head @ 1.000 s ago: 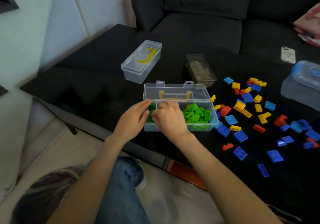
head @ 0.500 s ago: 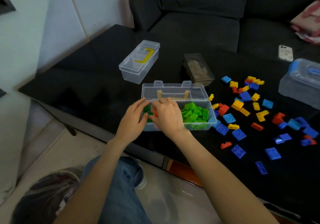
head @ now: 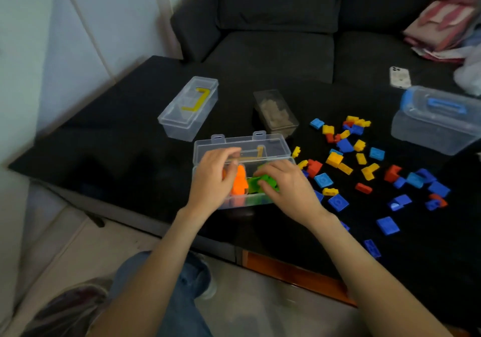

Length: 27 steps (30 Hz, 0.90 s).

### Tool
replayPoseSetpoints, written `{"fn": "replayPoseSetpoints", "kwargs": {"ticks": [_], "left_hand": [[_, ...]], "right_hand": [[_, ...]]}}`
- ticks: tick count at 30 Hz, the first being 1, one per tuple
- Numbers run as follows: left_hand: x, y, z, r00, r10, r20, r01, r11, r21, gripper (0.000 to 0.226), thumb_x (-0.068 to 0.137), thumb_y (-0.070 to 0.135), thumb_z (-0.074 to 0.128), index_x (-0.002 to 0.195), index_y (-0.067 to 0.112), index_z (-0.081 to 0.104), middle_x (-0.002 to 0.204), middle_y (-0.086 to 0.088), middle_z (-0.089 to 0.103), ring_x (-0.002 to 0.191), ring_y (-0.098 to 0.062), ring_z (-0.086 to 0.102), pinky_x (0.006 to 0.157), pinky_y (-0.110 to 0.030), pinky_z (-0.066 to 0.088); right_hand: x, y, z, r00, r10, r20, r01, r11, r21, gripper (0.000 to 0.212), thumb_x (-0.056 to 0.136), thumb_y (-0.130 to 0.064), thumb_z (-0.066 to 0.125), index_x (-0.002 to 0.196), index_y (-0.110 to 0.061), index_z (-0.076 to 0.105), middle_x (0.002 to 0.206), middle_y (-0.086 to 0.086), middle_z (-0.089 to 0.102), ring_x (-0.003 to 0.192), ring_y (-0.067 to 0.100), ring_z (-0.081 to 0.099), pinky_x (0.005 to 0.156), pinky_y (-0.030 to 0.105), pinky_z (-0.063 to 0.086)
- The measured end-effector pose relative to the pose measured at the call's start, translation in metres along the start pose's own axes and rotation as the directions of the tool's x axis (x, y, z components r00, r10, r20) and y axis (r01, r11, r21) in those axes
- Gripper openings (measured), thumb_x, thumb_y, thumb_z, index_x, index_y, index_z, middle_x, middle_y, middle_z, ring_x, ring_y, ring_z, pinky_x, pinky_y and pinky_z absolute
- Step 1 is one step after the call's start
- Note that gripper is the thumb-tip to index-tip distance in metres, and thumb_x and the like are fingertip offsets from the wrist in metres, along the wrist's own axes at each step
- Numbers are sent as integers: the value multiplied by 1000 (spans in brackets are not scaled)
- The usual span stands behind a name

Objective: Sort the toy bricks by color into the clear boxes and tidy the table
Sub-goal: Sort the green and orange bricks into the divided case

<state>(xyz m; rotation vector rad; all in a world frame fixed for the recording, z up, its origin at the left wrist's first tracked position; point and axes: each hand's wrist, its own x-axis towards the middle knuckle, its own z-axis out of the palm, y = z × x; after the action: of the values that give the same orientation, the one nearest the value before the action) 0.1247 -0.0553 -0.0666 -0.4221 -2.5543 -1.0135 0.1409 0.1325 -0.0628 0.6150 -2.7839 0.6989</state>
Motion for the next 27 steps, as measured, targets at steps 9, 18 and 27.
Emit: {"fn": "replayPoseSetpoints", "kwargs": {"ticks": [9, 18, 27], "left_hand": [[-21, 102, 118, 932, 280, 231, -252, 957, -142, 34, 88, 26, 55, 121, 19, 58, 113, 5, 63, 107, -11, 54, 91, -21, 42], [-41, 103, 189, 828, -109, 550, -168, 887, 429, 78, 91, 64, 24, 150, 22, -5, 156, -17, -13, 142, -37, -18, 116, -46, -4], [8, 117, 226, 866, -25, 499, -51, 989, 136, 59, 97, 47, 34, 149, 23, 19, 158, -3, 13, 145, -18, 2, 116, -35, 7]], "right_hand": [[-138, 107, -50, 887, 460, -46, -463, 883, -75, 52, 84, -42, 63, 132, -25, 52, 136, 3, 51, 130, 25, 42, 106, 34, 33], [-168, 162, -30, 750, 657, 79, -604, 728, -324, 109, 70, -83, 39, 149, -29, -11, 157, 15, -18, 141, 46, -14, 113, 53, -7], [-114, 208, -58, 871, 473, -133, -488, 865, -119, 59, 93, -56, 33, 142, -23, 38, 145, 3, 40, 136, 18, 32, 111, 36, 30]]}}
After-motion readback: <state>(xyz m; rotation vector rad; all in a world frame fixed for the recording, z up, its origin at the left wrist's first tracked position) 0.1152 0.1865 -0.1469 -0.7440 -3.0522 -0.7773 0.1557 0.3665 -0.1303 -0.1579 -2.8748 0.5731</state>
